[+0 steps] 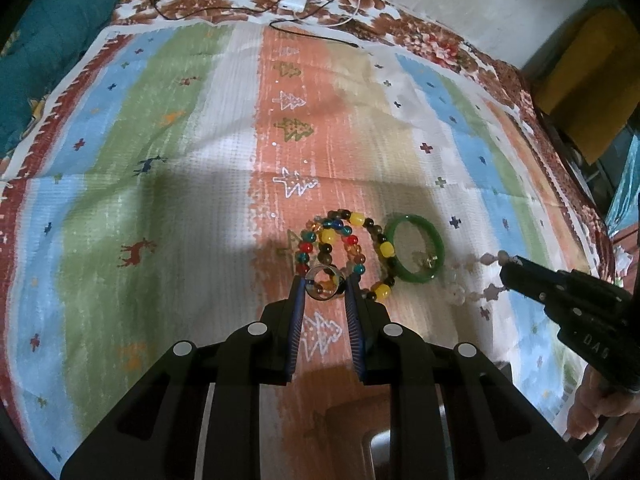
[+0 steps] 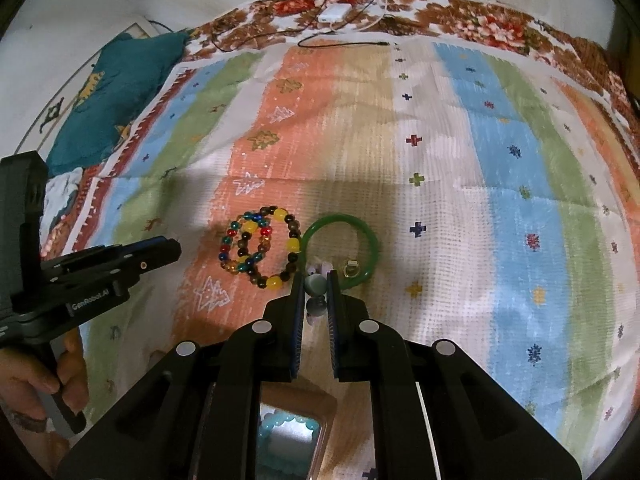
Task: Organize jewelry
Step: 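Lift the ring and white-pink bracelet out of the green bangle toward the tin, then open both tools to release the ring and bracelet into the tin, then move both tools toward the multicolour bracelet and green bangle, then grasp the multicolour bracelet with left tool while right grasps the green bangle, then lift the multicolour bracelet and green bangle and carry them over the tin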
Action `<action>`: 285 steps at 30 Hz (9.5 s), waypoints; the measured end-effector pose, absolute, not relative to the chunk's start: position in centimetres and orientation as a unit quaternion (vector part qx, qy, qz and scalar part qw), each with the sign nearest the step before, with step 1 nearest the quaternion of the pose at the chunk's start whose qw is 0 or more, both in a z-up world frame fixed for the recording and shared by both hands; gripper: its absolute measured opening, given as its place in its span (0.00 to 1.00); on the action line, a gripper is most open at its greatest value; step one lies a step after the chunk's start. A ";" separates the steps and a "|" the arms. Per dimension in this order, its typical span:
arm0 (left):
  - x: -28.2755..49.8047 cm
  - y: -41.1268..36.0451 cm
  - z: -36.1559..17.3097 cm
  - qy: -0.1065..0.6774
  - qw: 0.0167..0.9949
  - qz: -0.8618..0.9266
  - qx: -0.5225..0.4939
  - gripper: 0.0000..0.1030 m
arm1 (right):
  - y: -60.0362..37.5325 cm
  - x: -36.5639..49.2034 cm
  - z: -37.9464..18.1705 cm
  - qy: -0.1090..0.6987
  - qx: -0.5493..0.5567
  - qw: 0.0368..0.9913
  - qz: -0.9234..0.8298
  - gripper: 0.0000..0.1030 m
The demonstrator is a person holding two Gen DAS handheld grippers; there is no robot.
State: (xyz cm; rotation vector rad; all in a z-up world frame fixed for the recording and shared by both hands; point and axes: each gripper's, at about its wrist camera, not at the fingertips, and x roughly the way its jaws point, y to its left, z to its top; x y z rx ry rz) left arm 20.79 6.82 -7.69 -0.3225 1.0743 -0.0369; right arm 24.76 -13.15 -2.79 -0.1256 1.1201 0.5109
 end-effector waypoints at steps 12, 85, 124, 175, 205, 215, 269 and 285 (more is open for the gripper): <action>18.3 5.9 -6.2 0.500 0.856 -0.014 -0.131 0.19 | -13.1 22.4 -1.1 0.504 -0.076 0.825 0.244 0.11; 13.9 3.5 -5.1 0.489 0.860 -0.014 -0.145 0.47 | -15.4 18.4 0.2 0.494 -0.061 0.835 0.235 0.54; 21.1 6.8 -10.1 0.537 0.828 -0.002 -0.162 0.60 | -14.8 25.6 -4.8 0.523 -0.064 0.832 0.173 0.63; 25.3 6.7 -14.1 0.559 0.825 0.020 -0.080 0.60 | -13.1 31.3 -10.6 0.544 -0.088 0.825 0.128 0.63; 23.8 7.5 -12.7 0.546 0.833 0.020 -0.083 0.09 | -14.9 31.6 -10.8 0.577 -0.071 0.802 0.140 0.08; 22.7 6.4 -9.5 0.520 0.848 0.001 -0.100 0.09 | -14.4 29.7 -7.8 0.551 -0.084 0.816 0.156 0.08; 14.1 2.8 -0.6 0.445 0.886 -0.059 -0.116 0.09 | -14.3 18.7 0.7 0.480 -0.074 0.840 0.242 0.08; 11.6 1.6 -0.2 0.441 0.888 -0.069 -0.112 0.09 | -14.7 16.3 0.5 0.482 -0.078 0.836 0.250 0.08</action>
